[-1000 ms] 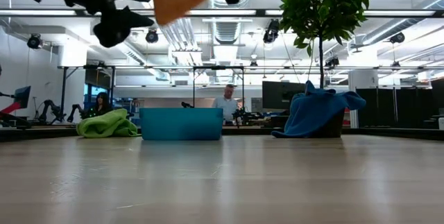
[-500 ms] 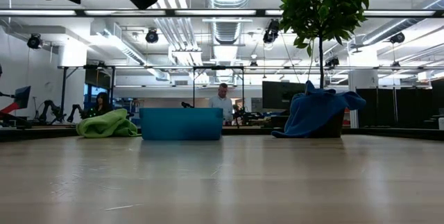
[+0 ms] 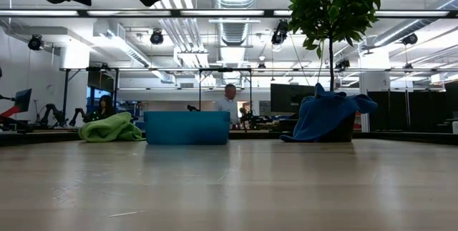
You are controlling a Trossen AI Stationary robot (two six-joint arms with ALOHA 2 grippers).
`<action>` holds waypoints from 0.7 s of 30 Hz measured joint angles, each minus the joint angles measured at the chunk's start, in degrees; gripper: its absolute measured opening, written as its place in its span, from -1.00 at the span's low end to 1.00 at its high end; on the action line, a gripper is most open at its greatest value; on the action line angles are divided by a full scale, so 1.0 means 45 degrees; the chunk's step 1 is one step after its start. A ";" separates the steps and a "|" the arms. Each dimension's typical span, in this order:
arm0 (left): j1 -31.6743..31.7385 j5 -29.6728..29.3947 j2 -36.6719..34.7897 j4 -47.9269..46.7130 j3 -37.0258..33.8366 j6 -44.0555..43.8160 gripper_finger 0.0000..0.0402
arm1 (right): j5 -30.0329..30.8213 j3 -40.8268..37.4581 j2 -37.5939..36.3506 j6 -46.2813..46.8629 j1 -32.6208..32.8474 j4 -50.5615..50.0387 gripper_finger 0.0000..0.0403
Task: Fold microfiber towels
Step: Put the orange microfiber cloth into the blue bin
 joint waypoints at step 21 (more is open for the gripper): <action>0.0000 -0.0101 0.1352 0.0155 0.0493 -0.0985 -0.04 | 0.2773 -0.0014 -0.0019 -0.0056 0.0660 -0.1549 -0.91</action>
